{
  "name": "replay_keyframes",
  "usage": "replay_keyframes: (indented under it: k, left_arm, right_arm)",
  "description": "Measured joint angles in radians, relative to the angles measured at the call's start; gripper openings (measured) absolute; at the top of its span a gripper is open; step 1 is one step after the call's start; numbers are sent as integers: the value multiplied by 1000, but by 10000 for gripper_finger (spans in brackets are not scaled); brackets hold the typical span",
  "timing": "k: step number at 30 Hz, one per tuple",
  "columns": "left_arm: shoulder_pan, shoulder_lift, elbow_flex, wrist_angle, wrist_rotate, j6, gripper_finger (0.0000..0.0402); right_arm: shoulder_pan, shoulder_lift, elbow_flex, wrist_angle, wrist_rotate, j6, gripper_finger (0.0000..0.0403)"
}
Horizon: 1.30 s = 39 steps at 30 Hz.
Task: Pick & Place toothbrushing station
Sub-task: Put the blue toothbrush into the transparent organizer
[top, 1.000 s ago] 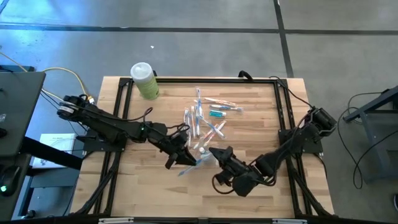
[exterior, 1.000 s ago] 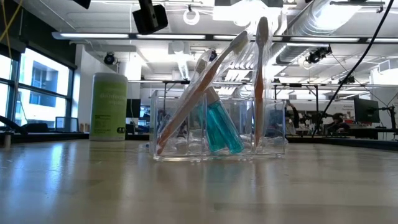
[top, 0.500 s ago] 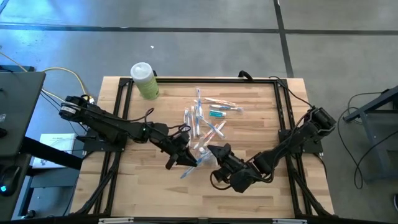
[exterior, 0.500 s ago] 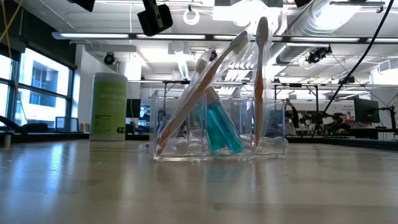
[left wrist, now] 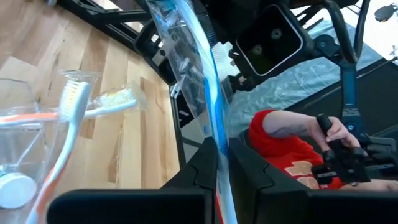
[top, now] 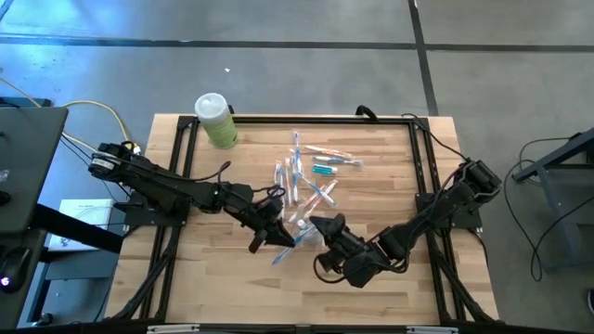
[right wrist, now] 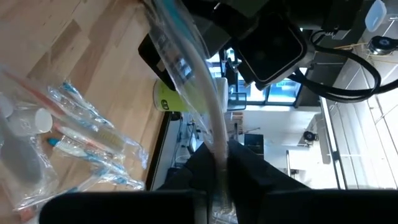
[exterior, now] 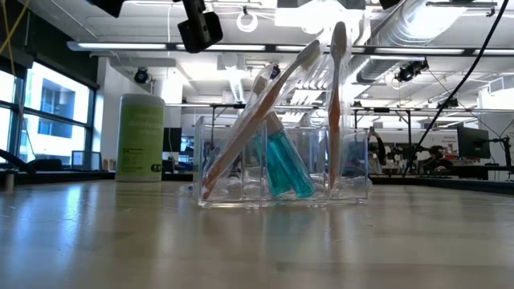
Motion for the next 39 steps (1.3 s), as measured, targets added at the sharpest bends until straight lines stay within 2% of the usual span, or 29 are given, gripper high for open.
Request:
replay_keyframes:
  k: [3, 6, 16, 20, 24, 27, 31, 33, 35, 39]
  left_arm:
    - [0, 0, 0, -7, -7, 3, 13]
    - [0, 0, 0, -14, -10, 6, 12]
    - [-3, 0, 0, -21, 8, 37, 10]
    - [-5, -7, 0, -23, 11, 130, 10]
    - [-23, -37, -1, -97, 12, 306, 10]
    - [-42, -74, -1, -206, -92, 435, 10]
    - [-75, -100, -1, -317, -388, 477, 10]
    - [-87, -98, -2, -325, -488, 505, 10]
    - [-102, -85, -1, -280, -527, 542, 10]
    - [-134, -34, -1, -178, -540, 614, 10]
  right_arm:
    - [0, 0, 0, -11, 0, 38, 31]
    - [12, 0, 0, -10, 25, 47, 56]
    - [93, 0, 1, -11, 213, 77, 223]
    - [135, -2, 1, -13, 270, 155, 261]
    - [161, -25, 1, -34, 367, 234, 278]
    - [183, -65, 1, -111, 340, 382, 281]
    - [210, -120, 1, -276, 335, 632, 281]
    - [218, -145, 1, -387, 314, 789, 281]
    - [226, -166, 1, -512, 270, 958, 281]
    - [226, -187, 1, -721, 183, 1248, 281]
